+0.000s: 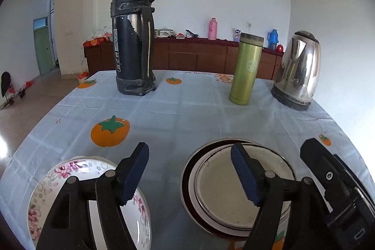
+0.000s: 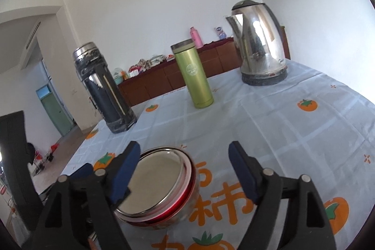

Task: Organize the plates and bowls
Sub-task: 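Move both grippers to the rim of the nested bowl stack, then close both grippers on the rim of the nested bowls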

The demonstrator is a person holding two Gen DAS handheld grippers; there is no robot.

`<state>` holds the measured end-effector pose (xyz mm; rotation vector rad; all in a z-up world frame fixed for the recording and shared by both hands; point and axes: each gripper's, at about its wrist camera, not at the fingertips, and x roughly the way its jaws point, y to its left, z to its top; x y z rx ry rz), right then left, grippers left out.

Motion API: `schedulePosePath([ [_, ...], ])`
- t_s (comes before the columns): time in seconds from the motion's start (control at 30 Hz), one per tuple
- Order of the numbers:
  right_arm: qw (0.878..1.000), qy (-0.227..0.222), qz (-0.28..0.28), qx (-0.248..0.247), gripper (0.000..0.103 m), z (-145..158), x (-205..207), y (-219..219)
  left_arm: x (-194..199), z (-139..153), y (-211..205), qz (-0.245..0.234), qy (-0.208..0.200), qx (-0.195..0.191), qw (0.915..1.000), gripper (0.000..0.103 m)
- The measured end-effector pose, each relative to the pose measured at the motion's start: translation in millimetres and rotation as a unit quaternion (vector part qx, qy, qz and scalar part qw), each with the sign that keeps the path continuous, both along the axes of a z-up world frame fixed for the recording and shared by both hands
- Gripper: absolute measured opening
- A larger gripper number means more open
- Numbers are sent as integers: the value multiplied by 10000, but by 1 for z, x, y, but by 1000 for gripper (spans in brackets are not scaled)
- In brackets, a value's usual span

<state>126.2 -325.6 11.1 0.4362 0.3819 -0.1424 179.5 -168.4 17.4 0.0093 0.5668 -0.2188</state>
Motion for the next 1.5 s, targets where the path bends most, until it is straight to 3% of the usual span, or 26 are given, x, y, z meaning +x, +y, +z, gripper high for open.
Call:
schedulePosePath([
  [0.1, 10000, 4, -60, 34, 89, -2, -1, -2, 1, 0, 2, 42, -24, 9, 10000, 77],
  [0.33, 9995, 126, 71, 292, 89, -8, 2, -9, 3, -1, 3, 27, 14, 52, 10000, 77],
  [0.57, 9984, 208, 95, 526, 89, -13, 3, -14, 9, -2, 12, 50, 180, -151, 9997, 77],
  [0.7, 9958, 326, 176, 836, 90, -19, 7, -20, 15, -2, 22, 11, 350, -419, 9985, 77],
  [0.8, 9926, 394, 244, 1122, 90, -24, 8, -26, 22, -1, 34, -139, 628, -883, 9940, 77],
  [0.9, 9913, 239, 179, 1280, 90, -21, 2, -32, 23, 6, 45, -142, 647, -1164, 9910, 77],
  [1.07, 9924, 169, 185, 1206, 90, -11, -2, -35, 25, 10, 48, -242, 704, -1289, 9889, 76],
  [1.23, 9874, 678, 423, 1366, 90, -21, 12, -32, 28, 0, 32, -422, 923, -1071, 9890, 76],
  [1.3, 9877, 858, 445, 1227, 87, -24, 17, -26, 28, -2, 29, -432, 948, -1000, 9895, 76],
  [1.4, 9866, 1008, 585, 1142, 71, -28, 22, -18, 29, -8, 24, -466, 1034, -1000, 9885, 74],
  [1.5, 9839, 1162, 623, 1203, 56, -34, 25, -16, 29, -13, 18, -647, 1180, -1120, 9845, 64],
])
